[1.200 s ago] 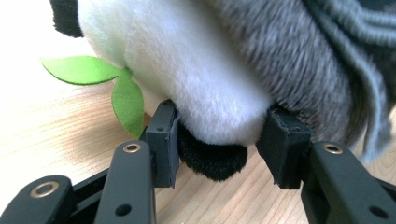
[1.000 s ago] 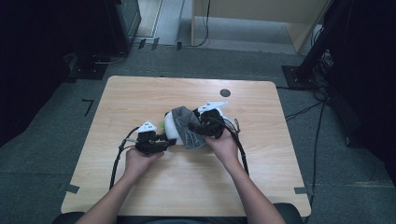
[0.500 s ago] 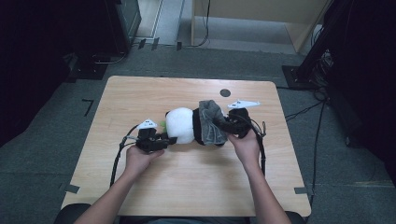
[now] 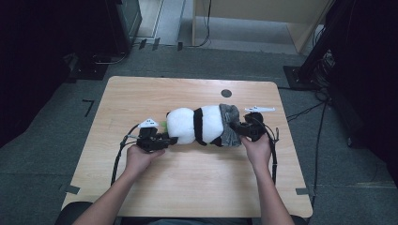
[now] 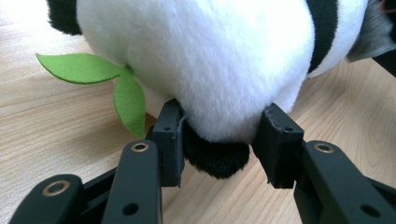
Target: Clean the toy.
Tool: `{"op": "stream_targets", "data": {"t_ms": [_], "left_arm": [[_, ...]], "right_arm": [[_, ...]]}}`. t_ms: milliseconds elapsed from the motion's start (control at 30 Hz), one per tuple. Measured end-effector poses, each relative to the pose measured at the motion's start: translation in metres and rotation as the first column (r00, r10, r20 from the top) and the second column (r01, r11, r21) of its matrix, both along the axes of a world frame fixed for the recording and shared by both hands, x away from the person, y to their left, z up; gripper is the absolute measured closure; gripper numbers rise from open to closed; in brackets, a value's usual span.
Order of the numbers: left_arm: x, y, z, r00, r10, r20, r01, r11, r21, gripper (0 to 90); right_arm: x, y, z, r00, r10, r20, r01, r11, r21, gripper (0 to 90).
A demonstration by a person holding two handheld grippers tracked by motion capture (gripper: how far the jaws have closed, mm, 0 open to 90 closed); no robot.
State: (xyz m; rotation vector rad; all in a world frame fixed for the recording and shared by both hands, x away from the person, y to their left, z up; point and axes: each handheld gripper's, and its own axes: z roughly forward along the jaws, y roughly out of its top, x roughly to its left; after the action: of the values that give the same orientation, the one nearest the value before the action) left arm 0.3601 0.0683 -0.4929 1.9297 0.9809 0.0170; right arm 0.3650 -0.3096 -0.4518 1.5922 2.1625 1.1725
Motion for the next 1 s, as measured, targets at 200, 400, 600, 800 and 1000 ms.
{"op": "stream_targets", "data": {"t_ms": [200, 400, 600, 800, 1000], "left_arm": [[0.001, 0.001, 0.000, 1.0000, -0.001, -0.002, 0.001, 1.0000, -0.003, 57.1], [0.001, 0.001, 0.001, 1.0000, -0.008, 0.003, 0.008, 1.0000, -0.005, 56.9], [0.002, 0.001, 0.001, 1.0000, -0.008, 0.000, 0.008, 0.9999, -0.009, 57.0], [0.001, 0.000, 0.002, 1.0000, -0.007, 0.000, 0.007, 1.0000, -0.005, 57.0], [0.002, 0.001, 0.002, 1.0000, -0.005, -0.005, 0.004, 0.9999, -0.011, 57.0]], "right_arm": [[0.005, -0.006, -0.013, 0.9968, -0.027, -0.076, 0.024, 0.999, -0.036, 77.3], [0.005, -0.015, -0.011, 0.9963, -0.050, -0.070, 0.049, 0.998, -0.026, 77.3], [0.000, -0.021, 0.008, 0.9980, -0.062, 0.005, 0.062, 0.998, 0.019, 77.3], [-0.011, -0.004, 0.042, 0.9953, -0.005, 0.096, 0.002, 0.999, 0.032, 77.3], [-0.024, 0.022, 0.068, 0.9832, 0.077, 0.165, -0.085, 0.995, 0.043, 77.3]]}}
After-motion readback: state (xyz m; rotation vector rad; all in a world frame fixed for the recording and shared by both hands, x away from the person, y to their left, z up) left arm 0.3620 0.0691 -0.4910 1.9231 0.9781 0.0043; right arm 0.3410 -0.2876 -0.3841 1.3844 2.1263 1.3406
